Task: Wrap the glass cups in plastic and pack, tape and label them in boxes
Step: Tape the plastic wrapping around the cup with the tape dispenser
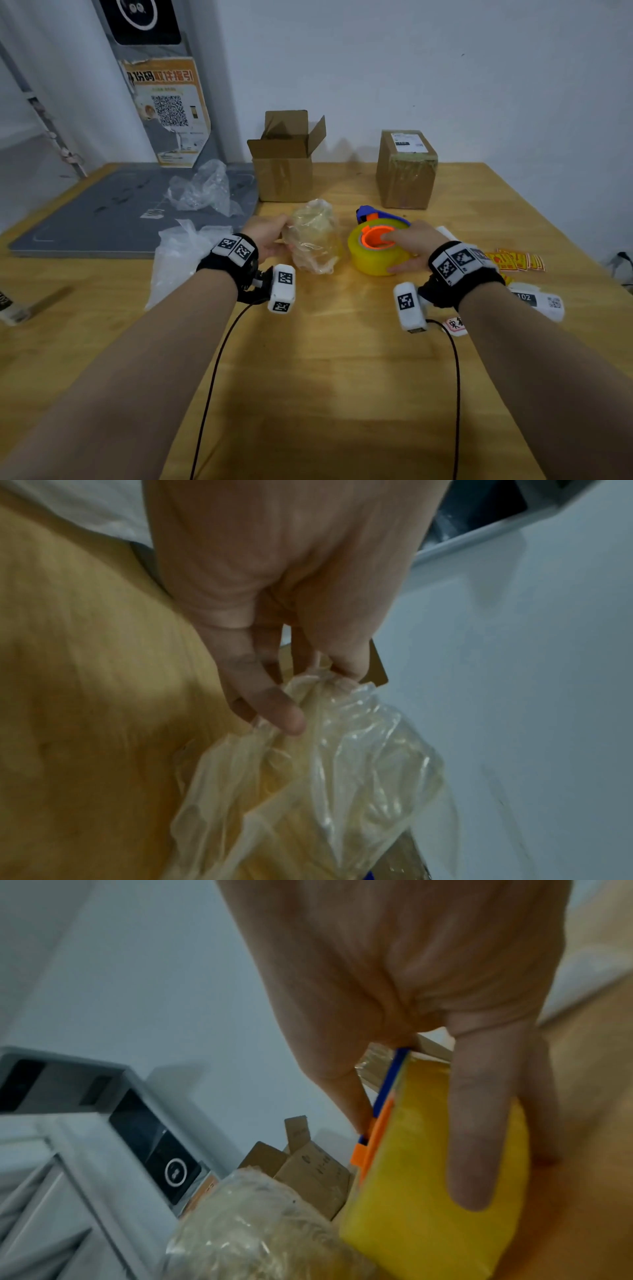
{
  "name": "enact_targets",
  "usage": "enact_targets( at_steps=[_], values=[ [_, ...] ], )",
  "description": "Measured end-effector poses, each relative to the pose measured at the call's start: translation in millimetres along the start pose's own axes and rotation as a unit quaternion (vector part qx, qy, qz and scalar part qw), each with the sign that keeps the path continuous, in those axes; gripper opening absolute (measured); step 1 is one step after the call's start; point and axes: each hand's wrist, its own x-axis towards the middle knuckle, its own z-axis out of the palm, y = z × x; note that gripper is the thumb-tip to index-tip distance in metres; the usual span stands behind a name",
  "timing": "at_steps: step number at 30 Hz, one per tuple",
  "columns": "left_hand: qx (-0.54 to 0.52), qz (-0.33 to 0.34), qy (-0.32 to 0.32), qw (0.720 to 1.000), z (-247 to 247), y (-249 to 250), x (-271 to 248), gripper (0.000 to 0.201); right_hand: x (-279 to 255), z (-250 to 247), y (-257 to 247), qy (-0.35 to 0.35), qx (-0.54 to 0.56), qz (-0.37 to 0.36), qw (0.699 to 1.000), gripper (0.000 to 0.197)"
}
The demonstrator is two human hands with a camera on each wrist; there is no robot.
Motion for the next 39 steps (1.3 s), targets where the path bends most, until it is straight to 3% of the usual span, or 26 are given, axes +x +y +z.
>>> enact_targets(
  at_steps=[2, 4, 7, 10, 13, 15, 18, 22, 26, 29, 33, 35, 39],
  values=[
    [0.02, 0.016, -0.007, 1.0, 6.5, 4.9, -5.7, 0.005, -7.9, -2.9, -7.6, 0.025, -0.146, -0.025, 0.989, 0.038],
    [0.033, 0.029, -0.022, 0.999, 13.2, 8.2, -12.5, 0.005, -13.6, -4.2, -15.3, 0.048, -0.298, -0.072, 0.951, 0.036],
    [0.042, 0.052, -0.037, 0.997, 19.1, 8.8, -13.9, 0.007, -11.7, -0.2, -27.3, 0.075, -0.39, -0.153, 0.905, 0.059],
    [0.05, 0.081, -0.034, 0.995, 20.6, 5.7, -11.2, 0.011, -21.0, 13.5, -30.8, 0.023, -0.325, -0.296, 0.898, 0.062],
    [0.066, 0.11, -0.025, 0.991, 22.0, 6.0, -10.4, 0.011, -22.3, 28.7, -26.1, -0.07, -0.274, -0.364, 0.887, 0.056],
    [0.08, 0.114, -0.033, 0.99, 22.5, 7.5, -10.1, 0.017, -13.7, 34.1, -17.9, -0.089, -0.252, -0.364, 0.892, 0.051],
    [0.119, 0.1, -0.06, 0.986, 23.2, 7.3, -15.1, 0.026, -5.5, 36.5, -5.7, -0.062, -0.206, -0.364, 0.906, 0.053],
    [0.205, 0.118, -0.051, 0.97, 19.9, 4.6, -17.5, 0.04, -3.6, 40.2, -7.7, -0.035, -0.212, -0.375, 0.902, 0.055],
    [0.137, 0.08, -0.066, 0.985, 21.9, -2.1, -19.0, 0.035, -4.1, 40.3, -11.4, -0.025, -0.223, -0.358, 0.906, 0.056],
    [0.094, 0.09, -0.063, 0.989, 22.3, -7.6, -18.1, 0.023, -8.5, 43.5, -10.9, -0.035, -0.222, -0.338, 0.914, 0.058],
    [0.024, 0.059, -0.059, 0.996, 26.6, -5.0, -30.2, 0.035, -18.3, 48.6, -9.9, -0.091, -0.217, -0.316, 0.919, 0.085],
    [0.009, 0.054, -0.065, 0.996, 29.3, 2.9, -37.4, 0.043, -22.8, 53.9, -12.4, -0.082, -0.201, -0.327, 0.92, 0.094],
    [-0.033, 0.123, -0.06, 0.99, 29.2, 36.8, -44.2, 0.033, -27.0, 56.8, -36.5, -0.015, -0.102, -0.374, 0.922, 0.079]
  ],
)
